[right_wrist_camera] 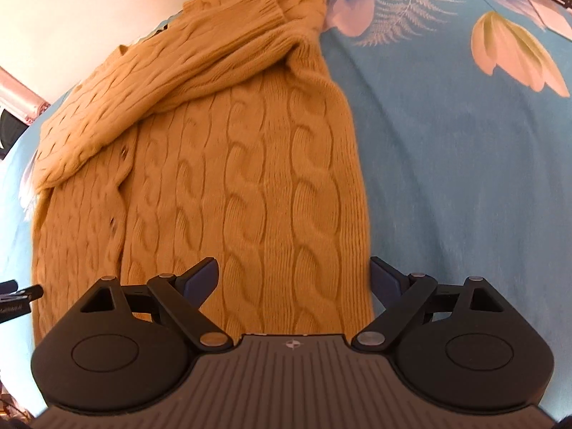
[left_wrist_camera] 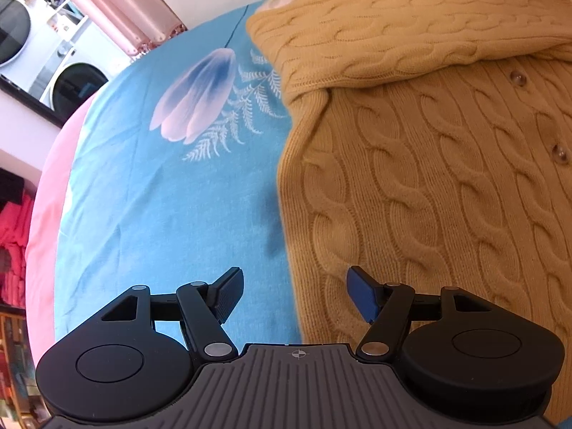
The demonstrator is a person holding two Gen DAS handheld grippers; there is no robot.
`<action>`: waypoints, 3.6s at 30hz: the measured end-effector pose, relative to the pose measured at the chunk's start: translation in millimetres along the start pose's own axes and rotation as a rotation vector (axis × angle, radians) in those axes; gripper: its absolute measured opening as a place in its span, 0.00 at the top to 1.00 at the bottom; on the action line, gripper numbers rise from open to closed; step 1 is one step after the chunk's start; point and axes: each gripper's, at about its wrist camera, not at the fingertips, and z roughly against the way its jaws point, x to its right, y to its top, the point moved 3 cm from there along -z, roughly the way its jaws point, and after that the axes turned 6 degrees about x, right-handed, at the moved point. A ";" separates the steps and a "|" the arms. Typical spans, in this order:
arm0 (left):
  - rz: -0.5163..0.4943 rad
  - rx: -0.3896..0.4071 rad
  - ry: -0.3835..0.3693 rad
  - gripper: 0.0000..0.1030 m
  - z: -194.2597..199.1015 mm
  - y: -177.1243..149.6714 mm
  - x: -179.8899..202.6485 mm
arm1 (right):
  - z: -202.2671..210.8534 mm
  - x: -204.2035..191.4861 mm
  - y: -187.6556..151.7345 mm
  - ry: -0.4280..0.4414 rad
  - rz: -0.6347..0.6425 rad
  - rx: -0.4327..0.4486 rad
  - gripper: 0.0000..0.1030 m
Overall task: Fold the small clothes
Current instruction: 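Release the folded edge with the right gripper and move the left tool over the cardigan, then grasp the cardigan hem with both grippers and lift it up, then fold the hem over toward the collar and open both grippers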
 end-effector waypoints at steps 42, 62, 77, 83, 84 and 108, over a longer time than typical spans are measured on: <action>0.739 -0.280 -1.135 0.00 -40.1 -110.1 -60.7 | 7.2 56.6 -62.3 0.540 -0.493 -0.265 0.15; 0.689 -0.219 -1.085 0.27 -34.6 -86.7 -56.6 | 12.7 29.9 -41.4 0.492 -0.292 -0.228 0.84; 0.664 0.187 -1.087 0.31 10.6 62.1 -111.9 | 22.0 -35.0 126.2 0.635 -0.113 0.079 0.85; 0.659 0.238 -1.030 0.32 -20.1 132.2 -122.7 | -23.0 -43.1 210.2 0.625 -0.150 0.156 0.86; 0.664 0.235 -1.025 0.33 -27.3 143.7 -122.9 | -34.1 -43.4 222.8 0.620 -0.165 0.161 0.86; 0.793 0.146 -0.700 0.00 -91.4 211.9 -180.4 | -75.2 -15.3 257.1 0.322 -0.230 0.358 0.39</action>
